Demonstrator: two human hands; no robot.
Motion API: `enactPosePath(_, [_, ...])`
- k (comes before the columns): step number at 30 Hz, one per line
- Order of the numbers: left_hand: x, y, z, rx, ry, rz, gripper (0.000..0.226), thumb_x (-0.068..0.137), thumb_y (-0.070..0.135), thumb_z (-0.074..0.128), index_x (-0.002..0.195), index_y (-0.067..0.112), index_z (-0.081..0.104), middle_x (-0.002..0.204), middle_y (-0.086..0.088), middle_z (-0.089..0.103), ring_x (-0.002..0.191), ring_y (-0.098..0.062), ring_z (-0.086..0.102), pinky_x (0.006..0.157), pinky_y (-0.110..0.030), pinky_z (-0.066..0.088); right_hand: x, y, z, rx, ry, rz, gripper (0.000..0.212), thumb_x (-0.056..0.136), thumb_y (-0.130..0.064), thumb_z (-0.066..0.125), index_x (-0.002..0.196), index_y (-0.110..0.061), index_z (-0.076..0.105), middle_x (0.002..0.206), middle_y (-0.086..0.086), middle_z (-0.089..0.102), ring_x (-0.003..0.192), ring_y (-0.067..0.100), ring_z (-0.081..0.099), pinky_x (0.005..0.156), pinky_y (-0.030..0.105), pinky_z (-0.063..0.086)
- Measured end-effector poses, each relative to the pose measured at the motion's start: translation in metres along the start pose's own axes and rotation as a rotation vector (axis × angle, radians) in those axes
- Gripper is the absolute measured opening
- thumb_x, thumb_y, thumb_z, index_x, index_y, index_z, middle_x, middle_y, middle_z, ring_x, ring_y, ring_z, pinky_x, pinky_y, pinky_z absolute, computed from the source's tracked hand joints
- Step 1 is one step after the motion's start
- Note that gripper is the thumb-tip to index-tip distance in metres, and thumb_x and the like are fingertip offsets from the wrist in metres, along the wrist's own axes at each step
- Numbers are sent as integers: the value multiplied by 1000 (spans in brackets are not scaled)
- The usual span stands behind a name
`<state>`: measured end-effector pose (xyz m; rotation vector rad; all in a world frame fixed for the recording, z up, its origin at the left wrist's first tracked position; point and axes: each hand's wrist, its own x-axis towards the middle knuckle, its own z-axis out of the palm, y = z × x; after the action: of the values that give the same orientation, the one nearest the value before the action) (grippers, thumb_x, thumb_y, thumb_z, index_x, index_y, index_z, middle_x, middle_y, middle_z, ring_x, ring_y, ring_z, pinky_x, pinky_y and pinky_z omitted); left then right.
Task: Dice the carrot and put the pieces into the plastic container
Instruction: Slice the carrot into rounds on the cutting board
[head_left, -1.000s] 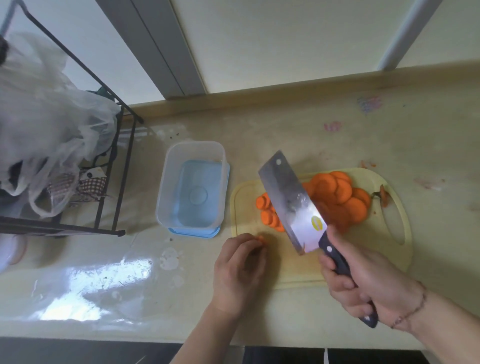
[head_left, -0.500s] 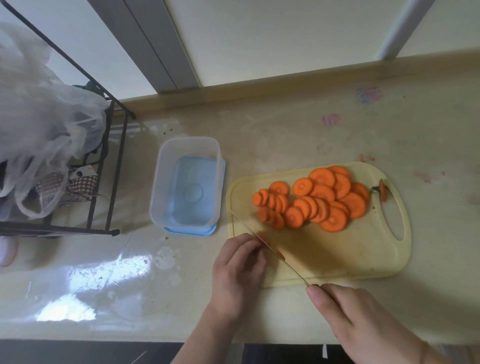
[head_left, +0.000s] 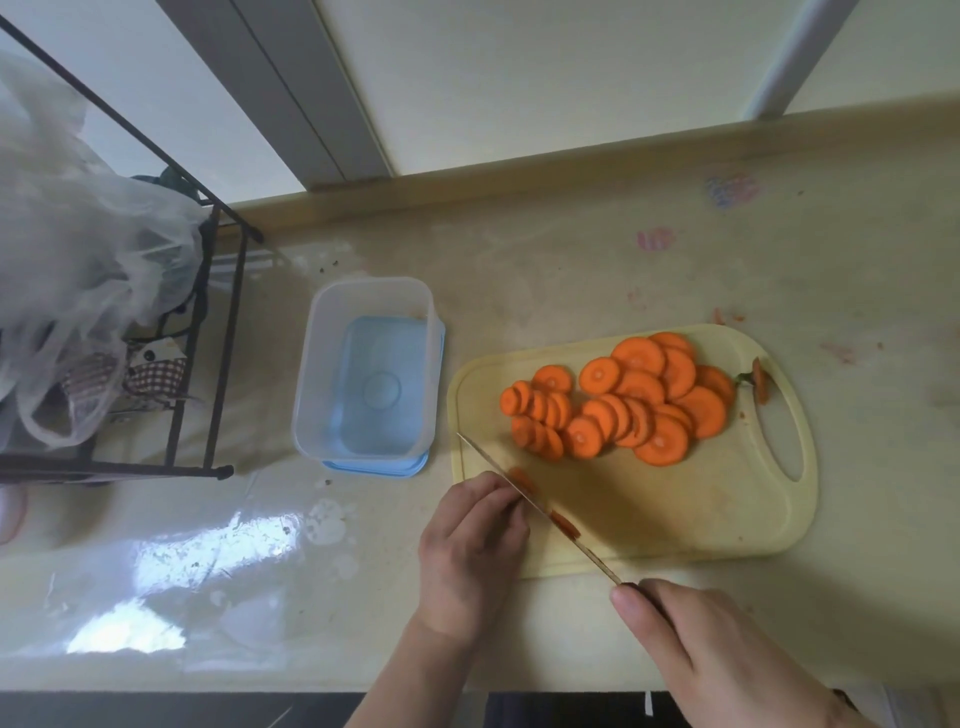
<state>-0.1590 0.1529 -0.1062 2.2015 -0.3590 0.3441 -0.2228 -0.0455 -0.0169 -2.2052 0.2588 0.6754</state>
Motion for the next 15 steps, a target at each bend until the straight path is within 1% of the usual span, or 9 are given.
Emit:
enactPosePath(3, [-1,-4,1,33,-3,0,11,85,8,74,94,4,79,103,0,74,94,-12,69,88,-21,55,12,-5,3,34,8,-14,69,75,-77,8,69,-21,48,64,2,56,65,10,55,67,28,43])
enactPosePath(6, [-4,-4,2,22,-22,-5,12,86,10,75,94,3,79,103,-2,72,92,-13,68,86,-23,56,31,-15,9,74,20,-2,61,78,-70,15,62,-19,43,51,-1,47,52,10,46,55,26,35])
enactPosePath(8, [-4,-5,4,7,-11,-16,15,87,15,72,96,4,78,104,-2,69,92,-13,67,87,-18,53,37,-14,11,152,-9,54,63,77,-72,21,60,-15,41,44,-4,45,44,9,41,49,22,30])
enactPosePath(9, [-4,-5,5,5,-10,-8,16,86,15,71,99,6,77,105,-2,67,93,-13,66,89,-16,52,38,-15,10,194,-23,94,66,77,-75,23,61,-14,40,41,-5,42,39,9,38,43,18,27])
enactPosePath(11, [-3,-3,7,6,-7,6,19,85,12,72,104,14,72,108,2,63,94,-11,64,90,-13,49,37,-19,3,336,-82,211,67,78,-80,30,67,-14,40,38,-5,34,30,7,30,34,13,20])
enactPosePath(12, [-1,-2,7,14,8,-5,22,83,9,74,104,16,71,108,5,62,94,-10,64,90,-12,49,37,-23,-2,437,-135,280,62,81,-76,34,70,-16,39,38,-7,30,28,5,26,32,14,19])
enactPosePath(13, [2,-2,6,27,34,-25,24,80,5,75,101,15,71,106,6,62,92,-9,63,89,-11,48,37,-28,-8,541,-206,340,55,86,-69,36,72,-16,38,41,-7,28,29,7,23,33,14,17])
enactPosePath(15, [11,-3,2,34,77,-80,17,81,7,74,97,13,71,102,8,62,88,-8,63,86,-12,50,43,-34,-22,680,-292,327,49,89,-64,35,73,-17,37,49,-2,26,34,11,17,40,14,15])
